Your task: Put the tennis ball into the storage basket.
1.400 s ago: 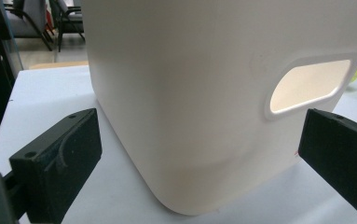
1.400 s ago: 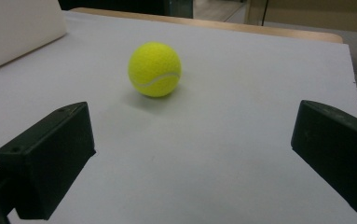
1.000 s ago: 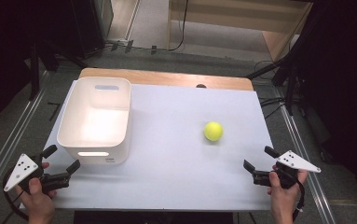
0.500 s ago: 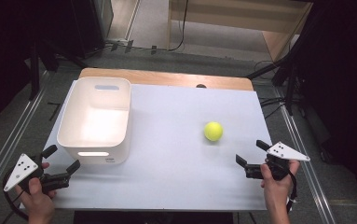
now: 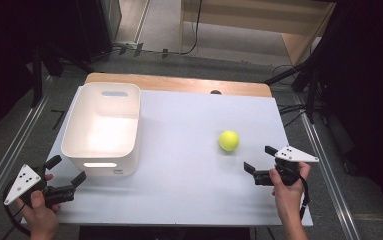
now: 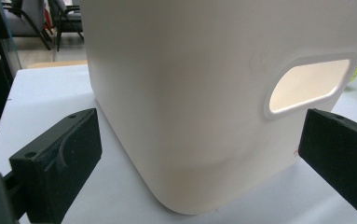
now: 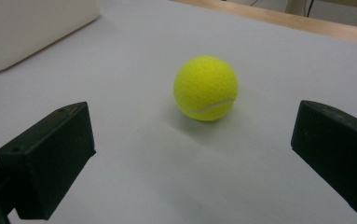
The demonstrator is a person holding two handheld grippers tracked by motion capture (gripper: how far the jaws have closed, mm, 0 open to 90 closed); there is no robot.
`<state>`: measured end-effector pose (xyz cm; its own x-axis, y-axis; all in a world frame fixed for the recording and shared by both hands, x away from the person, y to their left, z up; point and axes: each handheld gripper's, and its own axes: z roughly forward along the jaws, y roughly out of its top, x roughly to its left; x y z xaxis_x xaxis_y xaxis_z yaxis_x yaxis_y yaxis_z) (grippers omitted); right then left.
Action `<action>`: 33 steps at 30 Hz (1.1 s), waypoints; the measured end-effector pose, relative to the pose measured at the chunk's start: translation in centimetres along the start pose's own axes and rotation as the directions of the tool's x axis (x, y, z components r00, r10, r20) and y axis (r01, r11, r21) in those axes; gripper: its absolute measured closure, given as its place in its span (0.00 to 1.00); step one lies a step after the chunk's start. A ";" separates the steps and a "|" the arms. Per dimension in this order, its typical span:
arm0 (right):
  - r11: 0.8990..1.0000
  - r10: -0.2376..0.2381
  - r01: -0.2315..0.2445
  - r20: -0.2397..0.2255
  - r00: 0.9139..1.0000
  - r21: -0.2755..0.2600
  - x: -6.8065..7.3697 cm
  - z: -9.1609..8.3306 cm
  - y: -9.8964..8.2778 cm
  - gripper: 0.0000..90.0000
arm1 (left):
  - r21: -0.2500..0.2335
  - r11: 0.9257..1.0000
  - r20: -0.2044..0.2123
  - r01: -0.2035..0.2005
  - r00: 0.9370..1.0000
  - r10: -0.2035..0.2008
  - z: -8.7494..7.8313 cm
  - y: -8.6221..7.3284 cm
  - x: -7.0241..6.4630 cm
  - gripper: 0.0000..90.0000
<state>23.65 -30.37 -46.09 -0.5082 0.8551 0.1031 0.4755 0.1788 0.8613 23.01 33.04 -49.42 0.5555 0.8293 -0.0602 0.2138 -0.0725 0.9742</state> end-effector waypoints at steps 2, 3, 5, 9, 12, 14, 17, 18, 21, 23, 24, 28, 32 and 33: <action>1.000 -0.004 0.004 -0.003 1.000 0.007 0.0 0.3 0.2 0.00 | 0.000 1.000 0.000 0.000 1.000 0.000 0.0 0.0 0.0 0.00; 1.000 -0.005 0.005 -0.007 1.000 0.014 0.0 0.5 0.3 0.00 | -0.001 1.000 0.000 0.001 1.000 -0.001 0.0 0.0 0.0 0.00; 1.000 -0.004 0.004 -0.009 1.000 0.023 0.1 0.8 0.4 0.00 | -0.004 1.000 0.000 0.004 1.000 -0.004 0.0 0.0 0.0 0.00; 0.999 -0.005 0.006 -0.013 1.000 0.032 0.1 1.1 0.6 0.00 | -0.002 1.000 -0.001 0.002 1.000 -0.002 0.0 0.0 0.0 0.00; 0.999 -0.014 0.015 -0.015 1.000 0.047 0.1 1.6 1.0 0.00 | -0.003 1.000 0.000 0.004 1.000 -0.004 0.0 0.0 0.0 0.00; 0.998 -0.015 0.016 -0.014 1.000 0.059 0.1 1.8 1.2 0.00 | -0.003 1.000 0.000 0.004 1.000 -0.004 0.0 0.0 0.0 0.00; 0.998 -0.013 0.013 -0.014 1.000 0.067 0.1 2.2 1.4 0.00 | -0.004 1.000 0.000 0.004 1.000 -0.004 0.0 0.0 0.0 0.00; 0.997 -0.018 0.019 -0.015 1.000 0.069 0.1 2.3 1.5 0.00 | -0.003 1.000 0.000 0.004 1.000 -0.004 0.0 0.0 0.0 0.00; 0.997 -0.019 0.020 -0.013 1.000 0.081 0.1 2.7 1.6 0.00 | -0.004 1.000 0.001 0.004 1.000 -0.004 0.0 0.0 0.0 0.00; 0.996 -0.022 0.023 -0.015 1.000 0.083 0.0 2.9 1.8 0.00 | -0.004 1.000 0.001 0.004 1.000 -0.004 0.0 0.0 0.0 0.00; 0.996 -0.023 0.025 -0.016 1.000 0.085 -0.1 3.0 1.9 0.00 | -0.004 1.000 0.001 0.004 1.000 -0.004 0.0 0.0 0.1 0.00; 0.995 -0.031 0.033 -0.023 0.999 0.099 -0.2 3.4 2.1 0.00 | -0.005 1.000 0.002 0.004 1.000 -0.004 0.0 0.0 0.1 0.00; 0.993 -0.030 0.033 -0.027 0.999 0.109 -0.3 3.8 2.4 0.00 | -0.005 1.000 0.002 0.005 1.000 -0.005 0.0 0.0 0.1 0.00; 0.993 -0.034 0.037 -0.031 0.999 0.114 -0.4 3.8 2.5 0.00 | -0.004 1.000 0.001 0.004 1.000 -0.004 0.0 0.0 0.1 0.00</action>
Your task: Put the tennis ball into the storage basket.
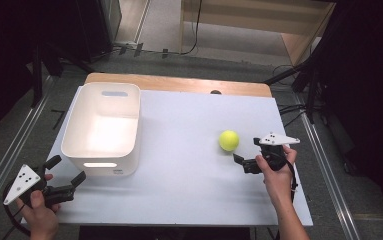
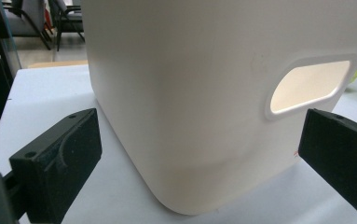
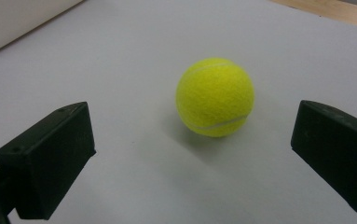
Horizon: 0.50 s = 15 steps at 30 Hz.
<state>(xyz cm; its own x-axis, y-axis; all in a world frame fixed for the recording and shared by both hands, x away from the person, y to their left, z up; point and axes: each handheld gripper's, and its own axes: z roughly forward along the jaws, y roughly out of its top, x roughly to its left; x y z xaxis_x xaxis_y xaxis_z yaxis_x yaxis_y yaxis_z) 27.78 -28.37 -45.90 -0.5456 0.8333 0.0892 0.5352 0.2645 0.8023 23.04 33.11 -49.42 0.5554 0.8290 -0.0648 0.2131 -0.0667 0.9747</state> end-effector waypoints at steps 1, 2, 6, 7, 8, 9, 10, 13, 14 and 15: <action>1.000 0.000 0.000 -0.001 1.000 -0.001 0.0 0.1 0.1 0.00 | -0.001 1.000 0.000 0.000 1.000 0.000 0.0 0.0 0.0 0.00; 1.000 -0.005 0.005 -0.007 1.000 0.001 0.0 0.2 0.1 0.00 | -0.001 1.000 0.000 0.001 1.000 -0.001 0.0 0.0 0.0 0.00; 1.000 -0.003 0.003 -0.018 1.000 0.015 -0.3 0.6 0.3 0.00 | 0.000 1.000 0.000 0.000 1.000 0.000 0.0 0.0 0.0 0.00; 1.000 -0.010 0.010 -0.015 1.000 0.017 -0.4 0.8 0.4 0.00 | 0.000 1.000 0.000 0.000 1.000 0.000 0.0 0.0 0.0 0.00; 1.000 -0.004 0.004 -0.015 1.000 0.022 -0.4 0.9 0.4 0.00 | 0.000 1.000 0.000 0.000 1.000 0.000 0.0 0.0 0.0 0.00; 1.000 -0.004 0.004 -0.015 1.000 0.022 -0.4 0.9 0.4 0.00 | 0.000 1.000 0.000 0.000 1.000 0.000 0.0 0.0 0.0 0.00; 0.999 -0.007 0.008 -0.017 1.000 0.031 -0.4 1.1 0.6 0.00 | 0.000 1.000 0.000 0.000 1.000 0.000 0.0 0.0 0.0 0.00; 0.999 -0.007 0.008 -0.016 1.000 0.042 -0.4 1.4 0.8 0.00 | 0.000 1.000 0.000 0.000 1.000 0.000 0.0 0.0 0.0 0.00; 0.999 -0.017 0.018 -0.014 1.000 0.043 -0.5 1.5 1.0 0.00 | 0.000 1.000 0.000 0.000 1.000 0.000 0.0 0.0 0.0 0.00; 0.999 -0.017 0.018 -0.017 1.000 0.045 -0.6 1.5 1.1 0.00 | 0.000 1.000 0.000 0.000 1.000 0.000 0.0 0.0 0.0 0.00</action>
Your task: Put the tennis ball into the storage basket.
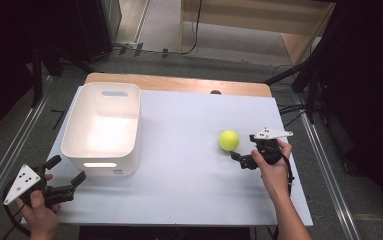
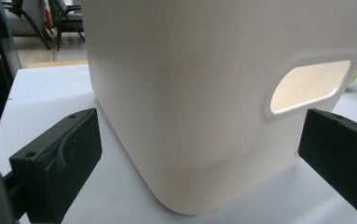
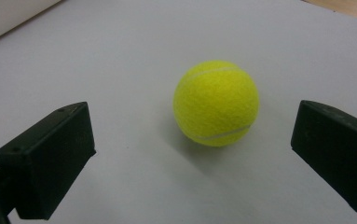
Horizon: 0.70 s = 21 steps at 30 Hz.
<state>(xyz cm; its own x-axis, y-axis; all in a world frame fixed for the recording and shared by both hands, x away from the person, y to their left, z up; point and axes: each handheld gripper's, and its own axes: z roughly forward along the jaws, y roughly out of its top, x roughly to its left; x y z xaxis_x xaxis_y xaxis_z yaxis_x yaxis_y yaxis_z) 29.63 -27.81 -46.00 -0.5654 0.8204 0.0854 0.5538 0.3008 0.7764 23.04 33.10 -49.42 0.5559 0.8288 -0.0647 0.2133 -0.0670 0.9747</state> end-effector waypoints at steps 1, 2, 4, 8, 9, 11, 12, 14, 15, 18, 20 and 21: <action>1.000 -0.003 0.003 -0.001 1.000 0.003 -0.1 0.1 0.1 0.00 | 0.000 1.000 0.000 0.000 1.000 0.000 0.0 0.0 0.0 0.00; 1.000 0.003 -0.003 0.003 1.000 0.006 -0.1 0.1 0.2 0.00 | 0.000 1.000 0.000 0.000 1.000 0.000 0.0 0.0 0.0 0.00; 1.000 0.000 0.000 -0.001 1.000 0.014 -0.2 0.3 0.4 0.00 | 0.001 1.000 0.000 0.000 1.000 0.000 0.0 0.0 0.0 0.00; 1.000 -0.003 0.003 0.002 1.000 0.028 -0.4 0.6 0.6 0.00 | 0.001 1.000 0.000 0.000 1.000 0.000 0.0 0.0 0.0 0.00; 0.999 -0.005 0.005 -0.001 1.000 0.033 -0.4 0.7 0.7 0.00 | 0.001 1.000 0.000 0.000 1.000 0.000 0.0 0.0 0.0 0.00; 0.999 -0.005 0.005 0.004 1.000 0.040 -0.6 0.9 0.8 0.00 | 0.001 1.000 0.000 -0.001 1.000 0.001 0.0 0.0 0.0 0.00; 0.999 -0.005 0.005 0.000 1.000 0.044 -0.6 1.0 0.9 0.00 | 0.001 1.000 0.000 -0.001 1.000 0.001 0.0 0.0 0.0 0.00; 0.999 -0.003 0.003 0.000 1.000 0.050 -0.7 1.2 1.1 0.00 | 0.001 1.000 0.001 0.000 1.000 0.000 0.0 0.0 0.0 0.00; 0.999 -0.006 0.006 0.001 1.000 0.050 -0.8 1.3 1.1 0.00 | 0.001 1.000 0.001 0.000 1.000 0.000 0.0 0.0 0.0 0.00; 0.998 -0.005 0.005 -0.002 1.000 0.067 -0.8 1.6 1.3 0.00 | 0.001 1.000 0.001 0.000 1.000 0.000 0.0 0.0 0.0 0.00; 0.997 -0.009 0.009 0.000 1.000 0.072 -0.9 1.8 1.4 0.00 | 0.001 1.000 0.001 0.000 1.000 0.000 0.0 0.0 0.0 0.00; 0.996 -0.003 0.003 -0.002 1.000 0.084 -0.9 2.1 1.4 0.00 | 0.001 1.000 0.001 0.000 1.000 0.000 0.0 0.0 0.0 0.00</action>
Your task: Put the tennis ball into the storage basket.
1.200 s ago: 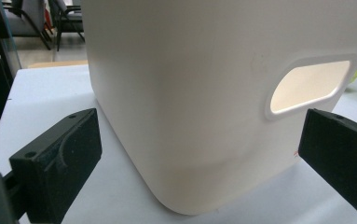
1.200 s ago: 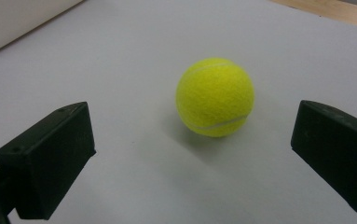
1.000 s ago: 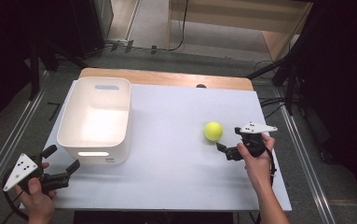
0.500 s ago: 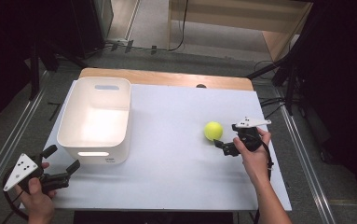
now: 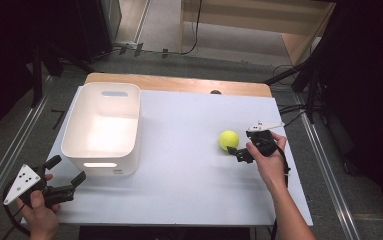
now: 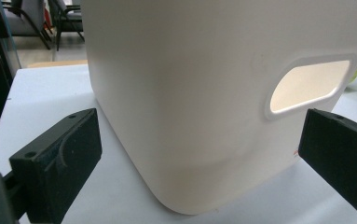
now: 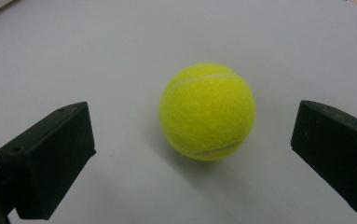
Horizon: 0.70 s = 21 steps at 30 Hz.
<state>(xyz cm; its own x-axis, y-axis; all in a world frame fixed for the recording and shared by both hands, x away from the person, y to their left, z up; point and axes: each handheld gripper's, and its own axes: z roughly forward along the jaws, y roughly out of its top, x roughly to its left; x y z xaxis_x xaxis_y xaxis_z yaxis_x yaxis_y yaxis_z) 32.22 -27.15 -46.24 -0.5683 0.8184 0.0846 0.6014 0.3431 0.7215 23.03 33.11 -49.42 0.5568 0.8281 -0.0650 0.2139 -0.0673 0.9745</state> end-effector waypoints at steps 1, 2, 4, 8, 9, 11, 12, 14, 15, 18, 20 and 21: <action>1.000 -0.004 0.004 0.000 1.000 0.002 -0.1 0.1 0.0 0.00 | 0.000 1.000 0.000 0.000 1.000 0.000 0.0 0.0 0.0 0.00; 1.000 -0.002 0.002 0.001 1.000 0.006 -0.1 0.2 0.1 0.00 | 0.000 1.000 0.000 0.000 1.000 0.000 0.0 0.0 0.0 0.00; 1.000 -0.006 0.006 -0.001 1.000 0.011 -0.1 0.3 0.2 0.00 | 0.000 1.000 0.001 0.000 1.000 0.000 0.0 0.0 0.0 0.00; 0.999 -0.002 0.002 -0.001 1.000 0.035 -0.2 1.0 0.6 0.00 | 0.002 1.000 0.003 0.001 1.000 -0.001 0.0 0.0 0.0 0.00; 0.999 -0.004 0.004 -0.006 1.000 0.041 -0.2 1.1 0.6 0.00 | 0.002 1.000 0.003 0.001 1.000 -0.001 0.0 0.0 0.0 0.00; 0.999 -0.003 0.003 -0.001 1.000 0.053 -0.3 1.4 0.8 0.00 | -0.001 1.000 0.003 0.005 1.000 -0.005 0.0 0.0 0.0 0.00; 0.998 -0.005 0.005 -0.009 1.000 0.058 -0.3 1.5 0.8 0.00 | -0.001 1.000 0.003 0.004 1.000 -0.004 0.0 0.0 0.0 0.00; 0.998 0.006 -0.006 -0.003 1.000 0.066 -0.2 1.7 0.9 0.00 | -0.001 1.000 0.003 0.004 1.000 -0.004 0.0 0.0 0.0 0.00; 0.997 -0.005 0.005 -0.001 1.000 0.075 -0.3 2.0 0.9 0.00 | 0.000 1.000 0.004 0.004 1.000 -0.004 0.0 0.0 0.0 0.00; 0.996 0.001 -0.001 0.001 1.000 0.086 -0.4 2.3 0.9 0.00 | -0.001 1.000 0.004 0.004 1.000 -0.004 0.0 0.0 0.0 0.00; 0.996 0.002 -0.002 0.000 1.000 0.093 -0.4 2.5 1.0 0.00 | -0.001 1.000 0.004 0.004 1.000 -0.004 0.0 0.0 0.0 0.00; 0.995 0.000 0.000 -0.003 1.000 0.095 -0.5 2.6 1.0 0.00 | -0.001 1.000 0.004 0.004 1.000 -0.004 0.0 0.0 0.0 0.00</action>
<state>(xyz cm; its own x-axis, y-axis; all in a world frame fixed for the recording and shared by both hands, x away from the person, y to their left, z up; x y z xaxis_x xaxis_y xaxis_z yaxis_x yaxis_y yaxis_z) 34.50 -26.01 -47.35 -0.5700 0.8170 0.0867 0.6520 0.3856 0.6528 23.06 33.12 -49.42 0.5592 0.8260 -0.0701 0.2154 -0.0631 0.9745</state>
